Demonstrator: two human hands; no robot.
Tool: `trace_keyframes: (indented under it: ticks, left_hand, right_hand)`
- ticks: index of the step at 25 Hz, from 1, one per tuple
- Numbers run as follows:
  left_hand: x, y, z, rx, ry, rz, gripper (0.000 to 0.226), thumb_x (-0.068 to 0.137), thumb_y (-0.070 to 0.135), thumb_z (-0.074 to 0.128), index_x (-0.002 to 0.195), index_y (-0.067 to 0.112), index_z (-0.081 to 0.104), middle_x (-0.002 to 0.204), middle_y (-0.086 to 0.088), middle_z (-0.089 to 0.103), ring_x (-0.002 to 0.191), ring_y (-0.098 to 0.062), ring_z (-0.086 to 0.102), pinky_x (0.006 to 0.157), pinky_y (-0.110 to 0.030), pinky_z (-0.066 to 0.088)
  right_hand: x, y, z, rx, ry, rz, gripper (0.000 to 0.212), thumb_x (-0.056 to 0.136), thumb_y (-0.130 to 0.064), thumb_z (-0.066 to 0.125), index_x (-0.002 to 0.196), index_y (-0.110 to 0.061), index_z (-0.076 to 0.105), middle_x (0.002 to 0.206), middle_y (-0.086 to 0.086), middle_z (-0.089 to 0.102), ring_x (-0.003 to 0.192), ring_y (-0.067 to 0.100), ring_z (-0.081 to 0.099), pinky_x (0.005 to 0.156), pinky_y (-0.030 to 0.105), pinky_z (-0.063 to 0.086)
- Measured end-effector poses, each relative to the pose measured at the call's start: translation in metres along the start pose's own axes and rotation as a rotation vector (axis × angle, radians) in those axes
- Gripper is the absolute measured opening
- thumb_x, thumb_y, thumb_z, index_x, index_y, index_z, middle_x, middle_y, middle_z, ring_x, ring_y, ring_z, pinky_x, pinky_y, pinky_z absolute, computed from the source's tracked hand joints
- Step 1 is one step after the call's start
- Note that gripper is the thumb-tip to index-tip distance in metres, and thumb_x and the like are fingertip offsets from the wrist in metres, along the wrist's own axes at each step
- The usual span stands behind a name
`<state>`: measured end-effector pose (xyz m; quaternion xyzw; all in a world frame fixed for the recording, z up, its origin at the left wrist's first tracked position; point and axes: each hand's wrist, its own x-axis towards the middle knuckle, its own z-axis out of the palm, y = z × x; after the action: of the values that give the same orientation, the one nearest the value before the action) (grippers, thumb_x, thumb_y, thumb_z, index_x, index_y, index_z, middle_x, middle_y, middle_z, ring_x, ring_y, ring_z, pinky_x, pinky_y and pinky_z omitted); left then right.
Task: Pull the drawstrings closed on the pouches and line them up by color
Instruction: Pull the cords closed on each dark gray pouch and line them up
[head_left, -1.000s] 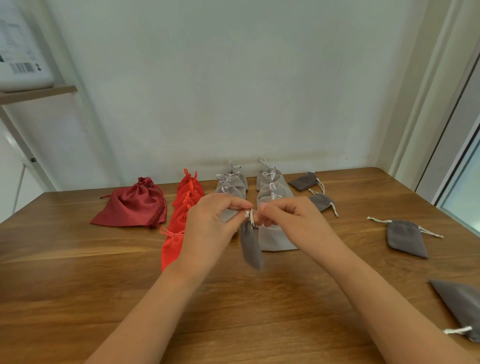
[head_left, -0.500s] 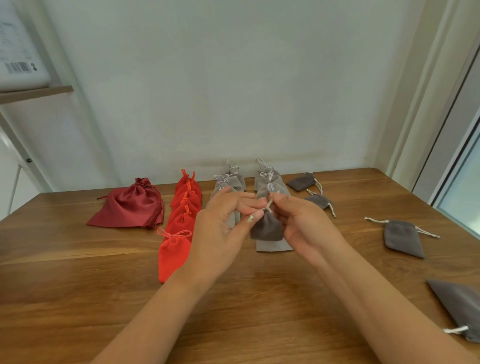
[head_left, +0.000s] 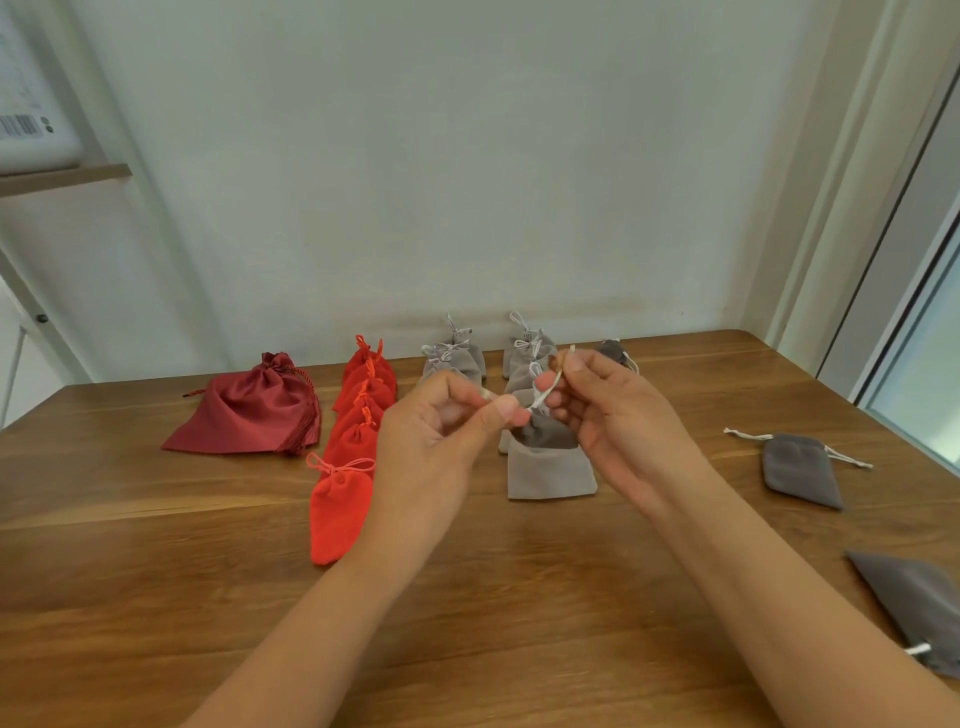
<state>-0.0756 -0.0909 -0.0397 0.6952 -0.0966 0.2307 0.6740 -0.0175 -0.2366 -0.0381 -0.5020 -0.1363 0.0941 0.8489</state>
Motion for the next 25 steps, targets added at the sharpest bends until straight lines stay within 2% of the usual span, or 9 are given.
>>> trace_keyframes:
  ticks: [3,5,7,10,15,18,20,22,25]
  left_hand:
    - [0.009,-0.001,-0.011,0.053,-0.013,-0.195,0.011,0.072,0.021,0.074,0.07,0.01,0.071,0.067,-0.007,0.072,0.069,-0.019,0.063,0.074,-0.03,0.045]
    - [0.011,-0.003,-0.014,0.148,-0.101,-0.25,0.017,0.076,0.024,0.072,0.061,0.014,0.073,0.071,-0.009,0.072,0.074,-0.024,0.061,0.078,-0.03,0.043]
    - [0.009,-0.003,-0.014,0.199,-0.203,-0.257,0.027,0.083,0.019,0.067,0.057,0.013,0.07,0.073,-0.005,0.073,0.077,-0.013,0.065,0.079,-0.02,0.044]
    - [0.007,0.0,-0.011,0.226,-0.301,-0.246,0.032,0.092,0.009,0.056,0.062,0.006,0.066,0.065,0.007,0.069,0.07,0.005,0.063,0.068,-0.005,0.042]
    - [0.004,0.004,-0.006,0.189,-0.316,-0.239,0.031,0.09,0.017,0.059,0.06,0.009,0.064,0.068,0.008,0.071,0.073,0.003,0.064,0.069,-0.005,0.042]
    - [0.006,0.002,-0.009,0.161,-0.226,-0.237,0.031,0.086,0.023,0.062,0.06,0.008,0.067,0.083,-0.002,0.075,0.088,-0.01,0.069,0.078,-0.016,0.048]
    - [0.009,-0.001,-0.015,0.169,-0.176,-0.267,0.033,0.082,0.036,0.062,0.065,0.009,0.072,0.087,-0.008,0.075,0.099,-0.027,0.065,0.091,-0.037,0.048]
    - [0.01,-0.003,-0.019,0.166,-0.175,-0.297,0.034,0.077,0.044,0.061,0.07,0.014,0.076,0.089,-0.009,0.074,0.106,-0.035,0.059,0.101,-0.047,0.041]
    - [0.011,-0.003,-0.019,0.15,-0.213,-0.319,0.026,0.084,0.035,0.062,0.076,0.016,0.078,0.09,-0.006,0.075,0.107,-0.034,0.06,0.105,-0.051,0.038]
  right_hand:
    - [-0.004,-0.001,0.002,-0.337,-0.153,-0.174,0.018,0.086,-0.023,0.055,0.093,-0.008,0.062,0.1,0.002,0.073,0.089,0.018,0.066,0.078,0.03,0.054]
    - [-0.006,0.003,0.006,-0.513,-0.22,-0.256,0.018,0.087,-0.022,0.056,0.094,-0.008,0.064,0.107,0.002,0.071,0.1,0.015,0.065,0.086,0.029,0.053]
    - [-0.008,0.007,0.008,-0.586,-0.273,-0.301,0.018,0.089,-0.018,0.057,0.096,-0.005,0.066,0.095,0.005,0.071,0.089,0.011,0.065,0.079,0.023,0.053]
    - [-0.01,0.011,0.009,-0.647,-0.248,-0.332,0.01,0.09,-0.014,0.059,0.091,-0.008,0.068,0.071,0.001,0.064,0.064,0.003,0.056,0.062,0.018,0.046]
    - [-0.01,0.009,0.01,-0.646,-0.144,-0.34,0.013,0.087,-0.012,0.064,0.084,-0.022,0.072,0.067,-0.006,0.068,0.061,0.0,0.058,0.06,0.014,0.046]
    - [-0.011,0.004,0.008,-0.621,-0.184,-0.264,0.015,0.09,-0.015,0.06,0.094,-0.021,0.073,0.078,-0.002,0.072,0.074,0.004,0.065,0.07,0.017,0.052]
    - [-0.011,0.001,0.005,-0.64,-0.221,-0.227,0.018,0.088,-0.015,0.063,0.102,-0.02,0.073,0.089,-0.004,0.074,0.086,0.005,0.068,0.079,0.019,0.054]
    - [-0.01,0.002,0.003,-0.765,-0.22,-0.294,0.021,0.084,-0.014,0.069,0.103,-0.021,0.073,0.092,-0.007,0.074,0.091,0.005,0.067,0.083,0.021,0.054]
    - [-0.009,0.005,0.001,-0.974,-0.165,-0.488,0.019,0.081,-0.017,0.072,0.099,-0.023,0.074,0.09,-0.011,0.072,0.088,0.003,0.064,0.078,0.02,0.052]
